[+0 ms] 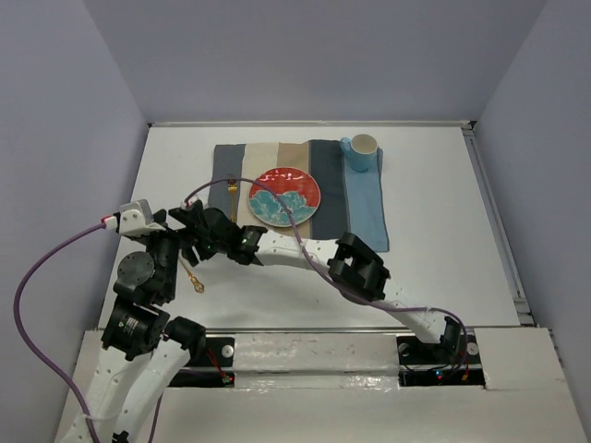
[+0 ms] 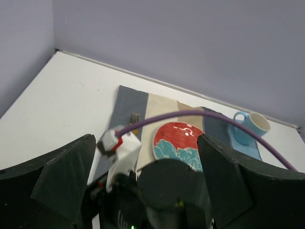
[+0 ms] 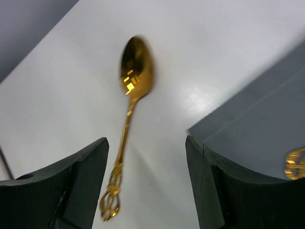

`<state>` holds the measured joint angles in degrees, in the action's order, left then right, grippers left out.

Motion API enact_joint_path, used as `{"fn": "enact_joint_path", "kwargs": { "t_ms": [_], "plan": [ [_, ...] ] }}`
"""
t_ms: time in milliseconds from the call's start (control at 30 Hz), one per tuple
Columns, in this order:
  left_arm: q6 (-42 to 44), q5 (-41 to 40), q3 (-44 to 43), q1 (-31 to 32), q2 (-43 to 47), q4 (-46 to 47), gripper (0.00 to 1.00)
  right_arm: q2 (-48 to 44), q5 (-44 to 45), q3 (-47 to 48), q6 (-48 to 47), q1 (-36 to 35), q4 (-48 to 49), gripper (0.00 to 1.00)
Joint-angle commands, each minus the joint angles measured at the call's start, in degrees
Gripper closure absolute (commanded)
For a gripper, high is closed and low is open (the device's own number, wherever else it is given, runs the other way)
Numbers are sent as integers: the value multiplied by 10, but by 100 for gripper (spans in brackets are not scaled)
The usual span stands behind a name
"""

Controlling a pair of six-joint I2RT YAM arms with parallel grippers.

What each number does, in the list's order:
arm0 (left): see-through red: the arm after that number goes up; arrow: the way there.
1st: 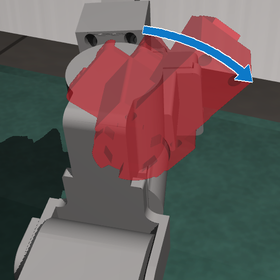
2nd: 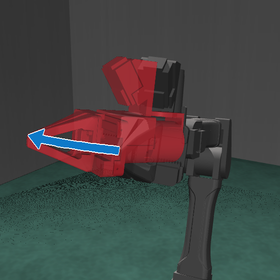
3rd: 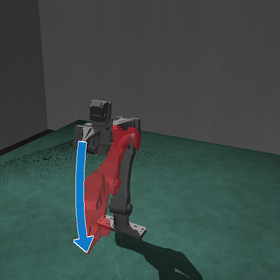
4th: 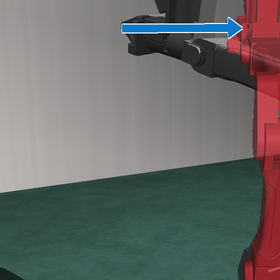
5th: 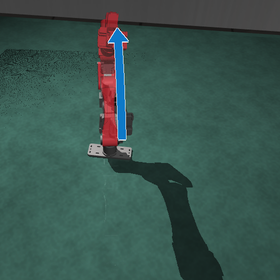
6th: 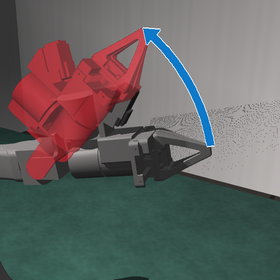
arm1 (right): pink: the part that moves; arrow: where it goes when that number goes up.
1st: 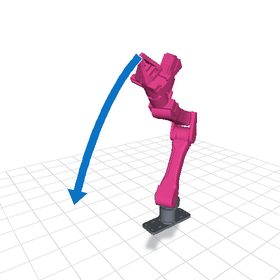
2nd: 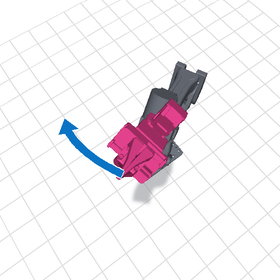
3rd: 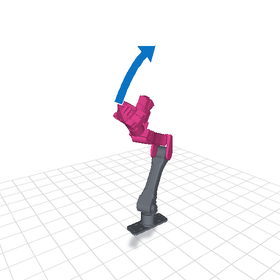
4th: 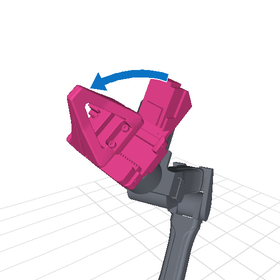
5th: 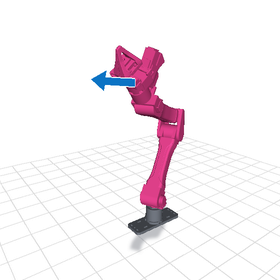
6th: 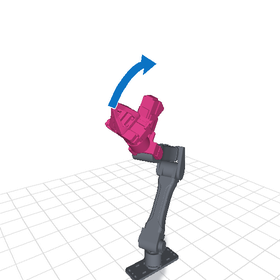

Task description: Set the dinner table for one person

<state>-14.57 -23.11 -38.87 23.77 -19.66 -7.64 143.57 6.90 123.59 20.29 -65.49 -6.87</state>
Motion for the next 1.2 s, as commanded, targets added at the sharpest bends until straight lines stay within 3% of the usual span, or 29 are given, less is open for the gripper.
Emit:
{"fn": "enact_joint_path", "kwargs": {
  "t_ms": [0, 100, 333, 567, 833, 1033, 1067, 1167],
  "plan": [
    [12, -36, -21, -33, 11, 27, 1, 13, -59, 50, -90, -23, -41, 28],
    [11, -25, -21, -57, 8, 31, 1, 39, -63, 109, -115, -28, -93, 24],
    [8, 1, -18, -108, -3, 39, 1, 74, -47, 158, -135, -54, -113, 14],
    [6, 18, -16, -121, 6, 41, 1, 113, -29, 186, -126, -60, -138, 24],
    [6, 25, -12, -121, 17, 39, 1, 145, -35, 213, -117, -65, -140, 28],
    [6, 32, -11, -119, 23, 38, 1, 124, 38, 158, -97, -65, -144, 57],
    [6, 33, -11, -119, 23, 38, 1, 107, 52, 142, -96, -65, -143, 67],
    [6, 38, -10, -117, 22, 38, 1, 75, 94, 68, -104, -65, -130, 73]
  ]
}}
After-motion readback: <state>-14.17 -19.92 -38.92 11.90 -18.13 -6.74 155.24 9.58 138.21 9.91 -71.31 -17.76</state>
